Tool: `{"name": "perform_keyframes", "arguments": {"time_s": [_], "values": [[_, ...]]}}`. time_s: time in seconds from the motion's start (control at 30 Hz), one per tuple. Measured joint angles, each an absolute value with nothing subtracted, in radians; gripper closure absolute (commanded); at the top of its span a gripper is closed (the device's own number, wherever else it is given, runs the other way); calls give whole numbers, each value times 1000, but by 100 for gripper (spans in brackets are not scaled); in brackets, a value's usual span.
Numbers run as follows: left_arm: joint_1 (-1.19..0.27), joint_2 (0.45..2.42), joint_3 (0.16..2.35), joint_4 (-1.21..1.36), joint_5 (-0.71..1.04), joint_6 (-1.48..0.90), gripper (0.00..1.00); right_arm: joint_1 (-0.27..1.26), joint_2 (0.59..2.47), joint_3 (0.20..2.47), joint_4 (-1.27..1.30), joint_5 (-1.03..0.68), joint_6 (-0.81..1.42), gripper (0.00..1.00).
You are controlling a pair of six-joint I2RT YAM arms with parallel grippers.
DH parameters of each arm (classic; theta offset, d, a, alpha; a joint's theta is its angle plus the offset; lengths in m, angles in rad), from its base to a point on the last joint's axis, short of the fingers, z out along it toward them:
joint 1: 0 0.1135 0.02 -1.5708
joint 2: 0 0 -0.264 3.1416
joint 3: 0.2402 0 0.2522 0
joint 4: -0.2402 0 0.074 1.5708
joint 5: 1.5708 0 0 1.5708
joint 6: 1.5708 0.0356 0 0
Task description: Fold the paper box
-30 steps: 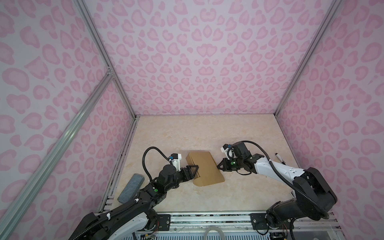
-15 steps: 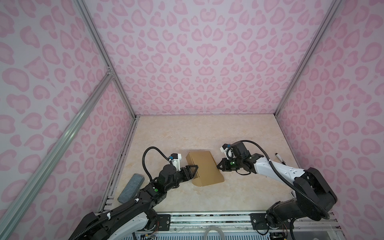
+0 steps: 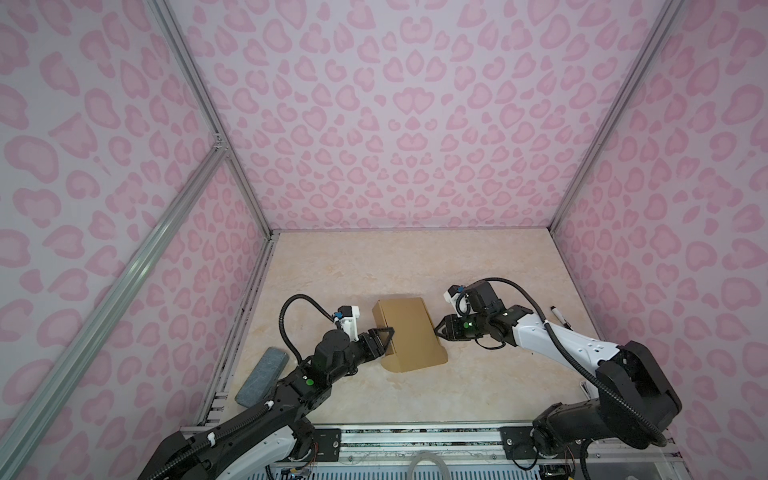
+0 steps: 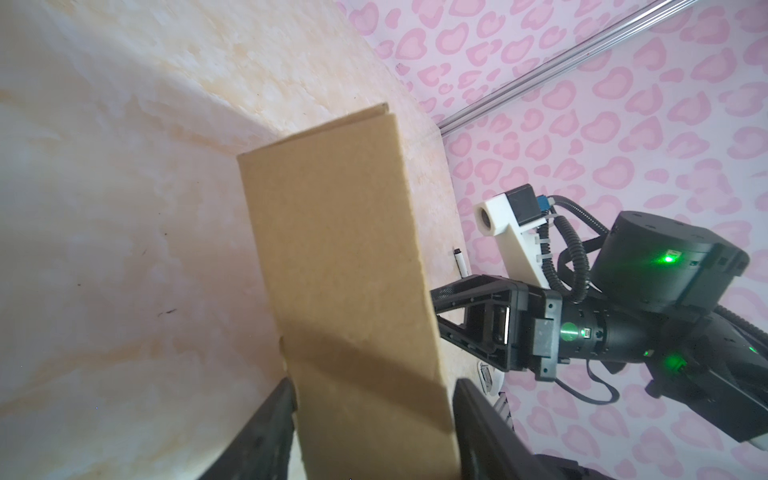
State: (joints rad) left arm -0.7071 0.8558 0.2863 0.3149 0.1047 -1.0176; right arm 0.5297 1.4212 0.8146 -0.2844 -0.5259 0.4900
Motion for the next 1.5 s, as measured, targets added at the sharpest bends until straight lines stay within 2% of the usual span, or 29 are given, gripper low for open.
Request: {"name": "perform_keyframes", "arguments": {"time_s": [0.17, 0.33, 0.47, 0.7, 0.9, 1.17, 1.5], "values": [[-709, 828, 284, 315, 93, -1056, 39, 473, 1319, 786, -300, -512, 487, 43], [-708, 804, 285, 315, 65, -1099, 39, 443, 1149, 696, -253, -505, 559, 37], [-708, 825, 308, 315, 59, -1109, 38, 439, 1121, 645, -205, -506, 622, 39], [-708, 869, 314, 307, 59, -1104, 33, 440, 1147, 743, -352, -404, 545, 39], [-725, 983, 323, 307, 72, -1097, 31, 445, 1171, 764, -455, -295, 450, 47], [-776, 1139, 390, 311, 95, -1082, 30, 582, 1245, 740, -464, -210, 426, 50], [-805, 1215, 413, 316, 123, -1072, 30, 644, 1346, 740, -360, -156, 463, 49]]}}
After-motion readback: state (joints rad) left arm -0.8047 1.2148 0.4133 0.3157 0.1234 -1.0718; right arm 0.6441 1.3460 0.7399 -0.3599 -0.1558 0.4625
